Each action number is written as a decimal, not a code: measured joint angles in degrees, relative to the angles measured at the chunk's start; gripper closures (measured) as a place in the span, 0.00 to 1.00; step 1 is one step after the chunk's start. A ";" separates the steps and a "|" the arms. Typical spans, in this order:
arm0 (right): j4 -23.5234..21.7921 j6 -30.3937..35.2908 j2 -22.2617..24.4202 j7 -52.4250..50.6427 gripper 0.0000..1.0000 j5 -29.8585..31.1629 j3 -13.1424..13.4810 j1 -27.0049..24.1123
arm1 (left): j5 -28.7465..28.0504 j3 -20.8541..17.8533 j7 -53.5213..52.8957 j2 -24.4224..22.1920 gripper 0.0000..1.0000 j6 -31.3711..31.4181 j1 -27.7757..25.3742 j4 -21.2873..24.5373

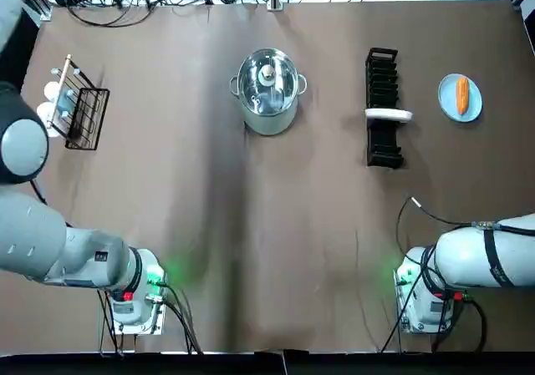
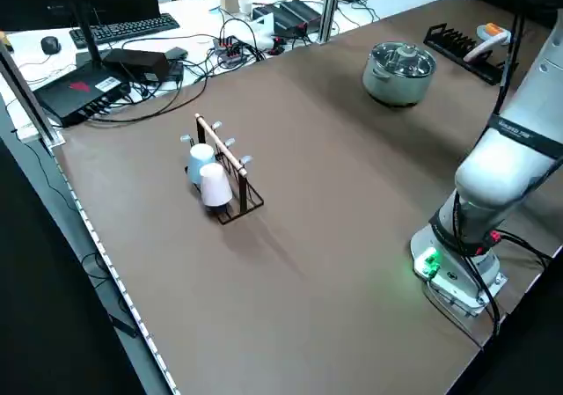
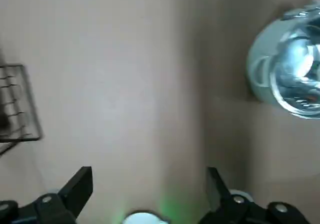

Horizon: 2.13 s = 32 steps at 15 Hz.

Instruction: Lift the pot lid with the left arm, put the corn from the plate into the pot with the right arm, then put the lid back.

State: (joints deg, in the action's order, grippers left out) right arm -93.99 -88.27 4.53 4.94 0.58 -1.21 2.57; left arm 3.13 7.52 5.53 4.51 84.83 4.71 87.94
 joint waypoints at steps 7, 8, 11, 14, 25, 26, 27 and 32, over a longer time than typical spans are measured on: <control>-0.36 -0.15 -4.07 0.01 0.00 0.40 0.40 -0.81 | 1.91 1.23 22.40 12.79 0.00 16.16 22.15 0.67; -0.37 -0.48 -5.57 0.01 0.00 0.50 0.47 -1.75 | 1.91 1.20 25.34 14.60 0.00 19.53 24.28 0.69; -0.44 -2.15 -10.34 -0.09 0.00 0.58 0.61 -5.83 | 1.90 0.87 33.46 20.01 0.00 30.01 29.10 0.69; -0.54 -7.25 -16.23 -1.21 0.00 1.14 0.84 -9.84 | -0.13 0.52 38.81 24.46 0.00 37.19 31.92 0.66; -0.62 -21.53 -27.93 -8.03 0.01 3.25 1.06 -20.53 | -7.23 0.21 43.01 27.36 0.10 41.20 32.76 0.48; -0.76 -21.94 -28.75 -8.03 0.02 3.43 1.07 -21.10 | -7.23 0.21 43.09 27.36 0.18 41.20 32.82 0.46; -2.03 -25.28 -30.30 -8.03 0.04 4.15 1.10 -22.34 | -7.34 0.19 43.11 27.34 0.27 41.09 32.85 0.36; -6.55 -35.52 -33.84 -8.05 0.05 8.15 1.16 -25.09 | -7.86 0.06 43.14 27.29 0.39 40.96 32.85 0.17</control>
State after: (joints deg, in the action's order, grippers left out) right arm -100.54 -123.79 -29.30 -3.11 8.73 -0.05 -22.52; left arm -4.73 7.58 48.67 31.80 125.79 37.56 88.11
